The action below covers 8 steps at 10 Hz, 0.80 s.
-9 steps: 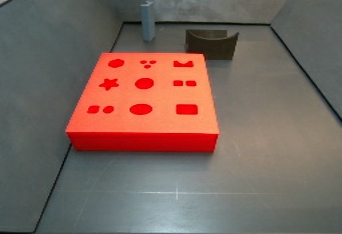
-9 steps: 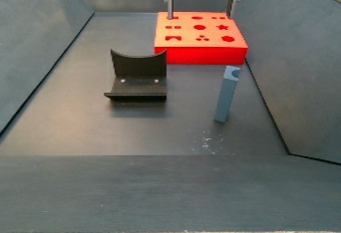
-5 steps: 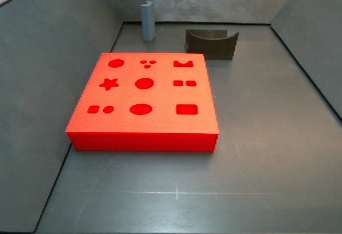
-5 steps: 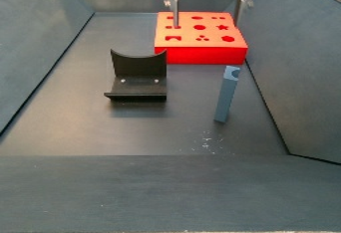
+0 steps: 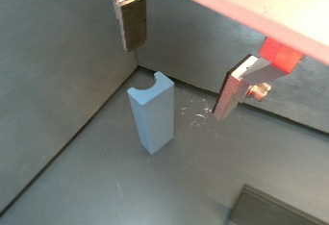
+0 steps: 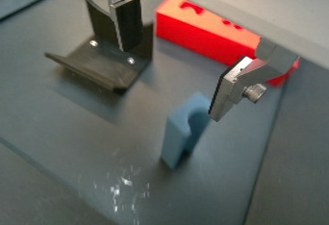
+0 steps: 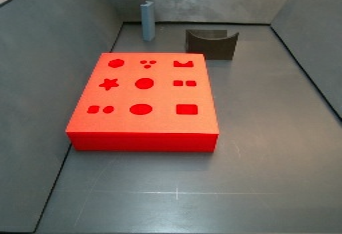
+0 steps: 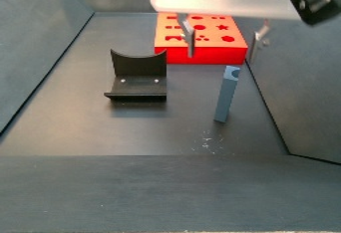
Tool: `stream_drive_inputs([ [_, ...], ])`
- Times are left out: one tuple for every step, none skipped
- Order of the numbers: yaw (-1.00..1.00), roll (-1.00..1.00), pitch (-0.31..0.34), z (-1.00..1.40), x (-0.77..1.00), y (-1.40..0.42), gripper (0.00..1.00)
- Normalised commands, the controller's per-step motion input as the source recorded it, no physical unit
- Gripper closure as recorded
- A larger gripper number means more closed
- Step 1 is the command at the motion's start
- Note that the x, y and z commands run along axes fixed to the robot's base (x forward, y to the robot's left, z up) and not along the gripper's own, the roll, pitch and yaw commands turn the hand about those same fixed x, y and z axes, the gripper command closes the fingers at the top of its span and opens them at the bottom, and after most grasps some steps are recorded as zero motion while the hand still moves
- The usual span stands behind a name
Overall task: Pick up the arch object. Move up. Rotate the arch object. Move to above the board. Insert the arch object.
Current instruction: Pick up the arch object.
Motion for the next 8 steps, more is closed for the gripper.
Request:
stream_drive_inputs([
  [-0.25,-0.12,-0.083,-0.31,-0.03,0.09,0.00],
  [-0.13,-0.10,-0.134,-0.48,0.00,0.00,0.00],
  [-0.09,-0.16,-0.084,-0.54,0.00,0.00,0.00],
  [-0.08,-0.21,-0.066,-0.61,-0.06,0.00,0.00],
  [-0.07,-0.26,-0.027,-0.65,-0.17,0.07,0.00],
  [-0.06,-0.25,-0.007,-0.57,-0.20,0.08,0.00],
  [-0.02,-0.17,-0.039,-0.45,-0.13,0.01,0.00],
  [0.00,-0.08,-0.050,-0.22,0.00,0.00,0.00],
])
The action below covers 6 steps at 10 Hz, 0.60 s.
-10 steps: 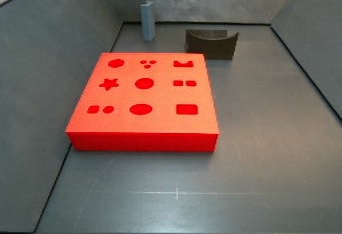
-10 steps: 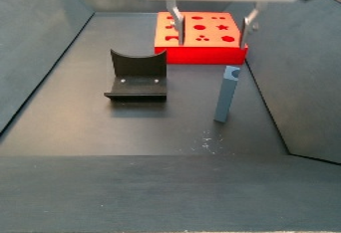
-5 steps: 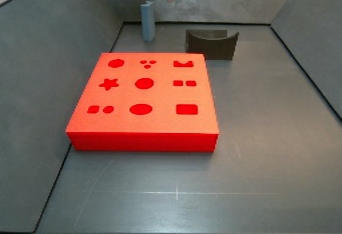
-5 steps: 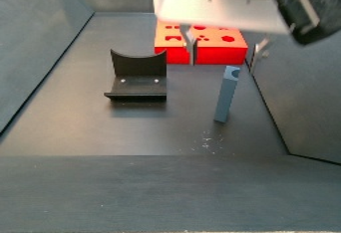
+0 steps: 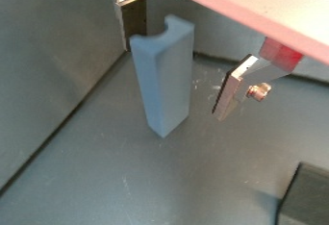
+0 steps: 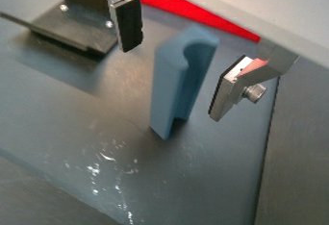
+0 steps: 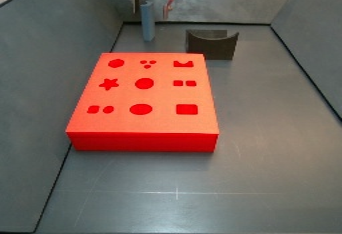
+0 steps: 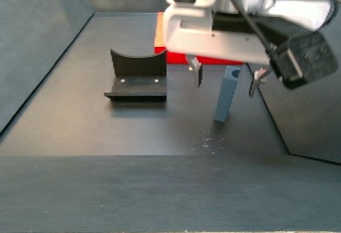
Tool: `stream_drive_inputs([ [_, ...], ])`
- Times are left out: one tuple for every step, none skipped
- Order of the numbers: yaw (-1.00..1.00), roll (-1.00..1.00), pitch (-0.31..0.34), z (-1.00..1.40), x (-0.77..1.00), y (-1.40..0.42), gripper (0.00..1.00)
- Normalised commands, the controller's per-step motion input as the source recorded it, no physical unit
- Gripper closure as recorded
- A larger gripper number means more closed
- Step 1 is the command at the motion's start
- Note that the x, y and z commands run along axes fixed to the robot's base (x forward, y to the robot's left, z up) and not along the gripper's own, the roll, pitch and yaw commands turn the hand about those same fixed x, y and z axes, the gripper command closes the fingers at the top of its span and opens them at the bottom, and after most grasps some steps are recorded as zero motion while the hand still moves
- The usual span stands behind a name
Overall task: Pick up the arch object. Move up. Rotate the arch object. Move to above the board. Insert the arch object.
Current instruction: Pick up the arch object.
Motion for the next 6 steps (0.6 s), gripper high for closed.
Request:
stream_drive_inputs([
  [0.00,-0.03,-0.063,0.00,-0.04,0.00,0.00],
  [0.00,0.00,0.000,0.00,0.00,0.00,0.00],
  [0.00,0.00,0.000,0.00,0.00,0.00,1.00],
  [0.00,0.00,0.000,0.00,0.00,0.00,1.00],
  [0.00,0.00,0.000,0.00,0.00,0.00,1.00],
  [0.00,0.00,0.000,0.00,0.00,0.00,1.00],
])
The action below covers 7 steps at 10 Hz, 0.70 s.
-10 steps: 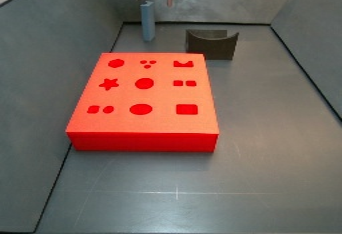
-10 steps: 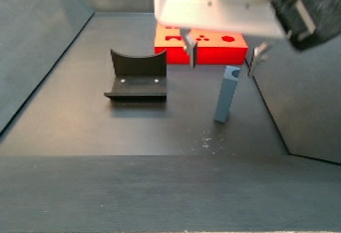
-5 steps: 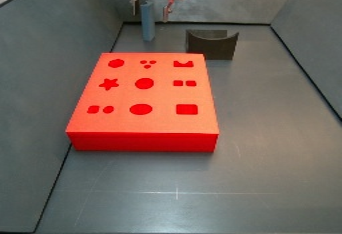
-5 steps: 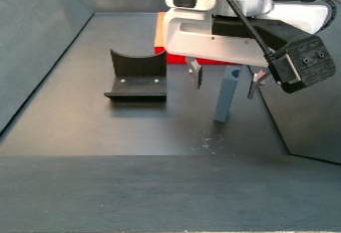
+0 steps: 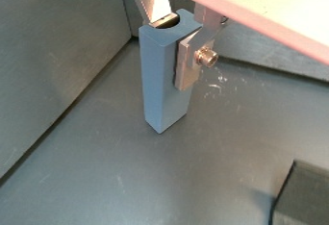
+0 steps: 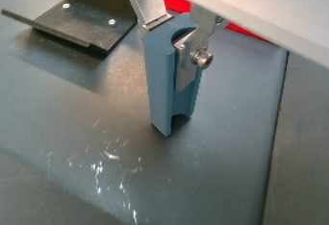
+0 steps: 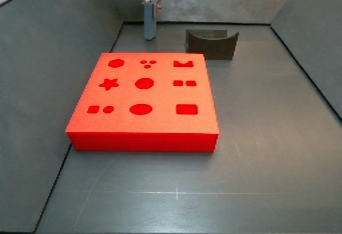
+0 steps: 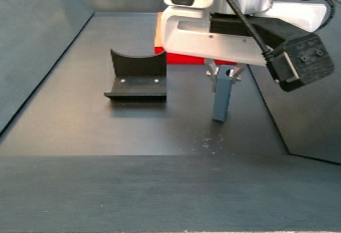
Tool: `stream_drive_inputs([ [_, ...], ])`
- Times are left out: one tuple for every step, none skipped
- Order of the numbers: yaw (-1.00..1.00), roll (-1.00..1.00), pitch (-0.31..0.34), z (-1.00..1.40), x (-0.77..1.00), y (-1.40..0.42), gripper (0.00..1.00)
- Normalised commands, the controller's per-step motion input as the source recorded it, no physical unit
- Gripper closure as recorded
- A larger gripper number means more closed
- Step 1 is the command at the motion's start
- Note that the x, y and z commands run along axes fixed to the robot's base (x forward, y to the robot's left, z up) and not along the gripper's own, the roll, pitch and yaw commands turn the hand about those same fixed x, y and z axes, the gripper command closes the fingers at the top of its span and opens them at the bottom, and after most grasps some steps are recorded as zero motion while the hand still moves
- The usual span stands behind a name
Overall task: Pick up the arch object. Move up. Rotate the arch object. Move to above the board. Insert the arch object.
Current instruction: Pick up the arch object.
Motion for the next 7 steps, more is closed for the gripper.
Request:
stream_drive_inputs([
  [0.00,0.00,0.000,0.00,0.00,0.00,1.00],
  [0.00,0.00,0.000,0.00,0.00,0.00,1.00],
  [0.00,0.00,0.000,0.00,0.00,0.00,1.00],
  [0.00,0.00,0.000,0.00,0.00,0.00,1.00],
  [0.00,0.00,0.000,0.00,0.00,0.00,1.00],
  [0.00,0.00,0.000,0.00,0.00,0.00,1.00],
  [0.00,0.00,0.000,0.00,0.00,0.00,1.00],
])
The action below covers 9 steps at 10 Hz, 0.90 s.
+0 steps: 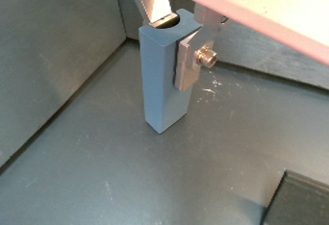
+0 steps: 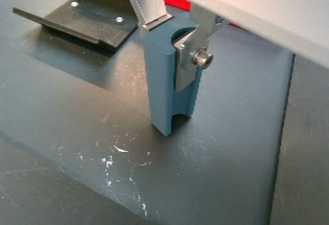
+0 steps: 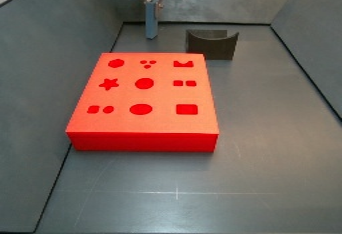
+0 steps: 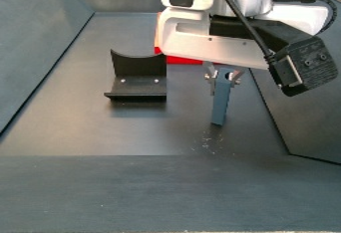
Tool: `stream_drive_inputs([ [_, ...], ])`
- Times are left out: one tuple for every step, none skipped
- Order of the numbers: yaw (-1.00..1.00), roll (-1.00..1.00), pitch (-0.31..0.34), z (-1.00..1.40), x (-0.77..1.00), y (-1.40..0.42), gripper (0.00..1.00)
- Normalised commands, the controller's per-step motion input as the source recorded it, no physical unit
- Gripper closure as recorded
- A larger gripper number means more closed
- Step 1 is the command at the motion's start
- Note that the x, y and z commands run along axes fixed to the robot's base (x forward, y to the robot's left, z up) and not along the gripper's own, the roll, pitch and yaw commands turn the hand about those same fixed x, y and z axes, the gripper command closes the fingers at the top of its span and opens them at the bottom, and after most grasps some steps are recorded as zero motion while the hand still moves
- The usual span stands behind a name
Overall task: Pick up the arch object. Move up. Rotate the arch object. Move to above the board. Insert the arch object.
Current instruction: Move up, then rotate the arch object.
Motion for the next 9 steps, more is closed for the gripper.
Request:
stream_drive_inputs([
  [0.00,0.00,0.000,0.83,0.00,0.00,1.00],
  [-0.01,0.02,0.030,0.81,-0.07,0.07,1.00],
  [-0.02,0.03,0.053,0.67,-0.09,0.05,1.00],
  [-0.03,0.03,0.059,0.52,-0.07,0.03,1.00],
  [-0.03,0.04,0.060,0.36,-0.05,0.02,1.00],
  [0.00,0.00,0.000,1.00,-0.03,-0.91,1.00],
  [0.02,0.00,0.001,1.00,-0.02,-0.96,1.00],
  [0.03,0.02,-0.005,1.00,-0.03,-0.92,1.00],
  [0.03,0.04,-0.001,1.00,-0.03,-0.87,1.00],
])
